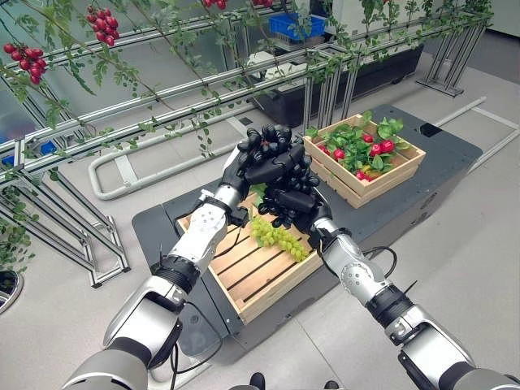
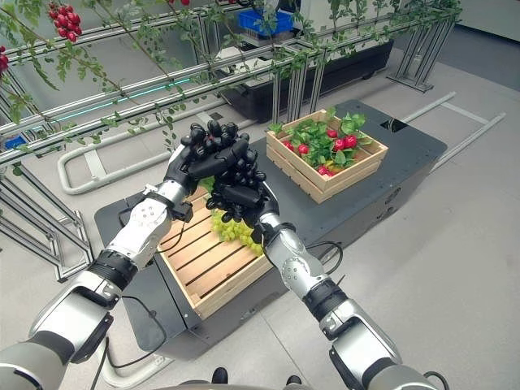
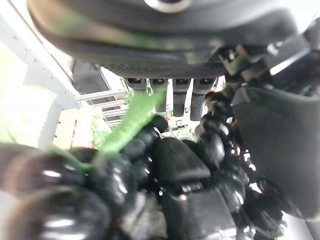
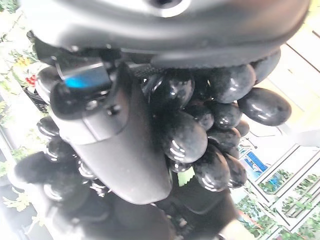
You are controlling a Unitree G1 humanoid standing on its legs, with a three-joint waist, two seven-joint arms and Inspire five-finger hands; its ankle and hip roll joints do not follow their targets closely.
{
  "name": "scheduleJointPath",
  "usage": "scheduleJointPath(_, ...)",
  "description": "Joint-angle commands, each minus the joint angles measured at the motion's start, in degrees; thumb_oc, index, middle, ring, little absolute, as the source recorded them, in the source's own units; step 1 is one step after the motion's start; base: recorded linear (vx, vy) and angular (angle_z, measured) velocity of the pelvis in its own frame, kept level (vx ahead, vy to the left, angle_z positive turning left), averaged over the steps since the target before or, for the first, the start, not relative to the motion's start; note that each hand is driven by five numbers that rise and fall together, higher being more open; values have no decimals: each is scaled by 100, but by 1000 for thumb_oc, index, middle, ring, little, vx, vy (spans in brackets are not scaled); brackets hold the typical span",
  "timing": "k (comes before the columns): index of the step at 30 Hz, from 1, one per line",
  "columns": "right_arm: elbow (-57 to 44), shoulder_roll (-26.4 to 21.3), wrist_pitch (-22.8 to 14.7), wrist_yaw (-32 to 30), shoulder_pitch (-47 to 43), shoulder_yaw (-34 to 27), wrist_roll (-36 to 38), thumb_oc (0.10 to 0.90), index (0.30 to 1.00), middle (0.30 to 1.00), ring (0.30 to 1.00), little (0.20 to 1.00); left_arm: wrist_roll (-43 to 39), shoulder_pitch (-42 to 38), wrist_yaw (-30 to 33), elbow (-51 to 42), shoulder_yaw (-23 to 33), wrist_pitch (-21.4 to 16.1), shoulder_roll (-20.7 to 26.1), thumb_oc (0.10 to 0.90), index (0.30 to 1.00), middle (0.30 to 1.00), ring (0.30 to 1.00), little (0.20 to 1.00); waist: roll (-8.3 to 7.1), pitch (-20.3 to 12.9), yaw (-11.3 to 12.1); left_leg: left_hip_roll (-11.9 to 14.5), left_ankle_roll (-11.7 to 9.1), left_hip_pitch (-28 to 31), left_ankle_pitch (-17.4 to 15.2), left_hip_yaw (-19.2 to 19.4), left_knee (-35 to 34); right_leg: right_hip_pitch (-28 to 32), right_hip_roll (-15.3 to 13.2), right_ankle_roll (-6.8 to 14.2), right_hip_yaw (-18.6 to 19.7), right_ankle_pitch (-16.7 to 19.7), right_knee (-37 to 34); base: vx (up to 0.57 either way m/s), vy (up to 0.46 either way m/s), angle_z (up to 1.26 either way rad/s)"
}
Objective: Pick up the fruits from the basket on one side to the basket on the other side
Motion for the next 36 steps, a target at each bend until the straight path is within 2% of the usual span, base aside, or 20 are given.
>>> scheduleJointPath(1,-413,307,-1207,523,-415,-884,-95,400,300,300,300,300,13,-346,162,675,274,-432,299,800,900,900,900,900,-155,-766,-13,-69,67,156,-704,89,7,90,-135,-252,208,-322,12,0,0,0)
scheduleJointPath(10,-428,-66,-1260,505,-355,-1306,-136,400,300,300,300,300,-57,-194,-151,539,362,-530,464,800,900,900,900,900,-167,-744,-35,-47,62,163,-719,131,7,82,-134,-237,227,-311,12,0,0,0)
scheduleJointPath(23,-533,-379,-1220,791,-14,-1678,-168,400,300,300,300,300,-69,276,-131,527,763,-611,723,800,900,900,900,900,-177,-730,-89,-12,54,209,-736,204,7,89,-118,-230,281,-314,12,1,-1,-4)
scheduleJointPath(31,-932,-406,-1107,980,366,-1759,-395,400,300,300,300,300,3,775,-91,638,1069,-516,744,800,900,900,900,900,-188,-714,-159,6,66,218,-733,271,7,61,-110,-222,356,-305,12,6,3,-1)
scheduleJointPath(36,-1202,-439,-1137,1095,685,-1828,-719,400,300,300,300,300,-87,1137,-142,499,1222,-715,589,800,900,900,900,900,-212,-697,-204,23,72,218,-727,314,7,35,-96,-213,410,-290,12,23,7,-8)
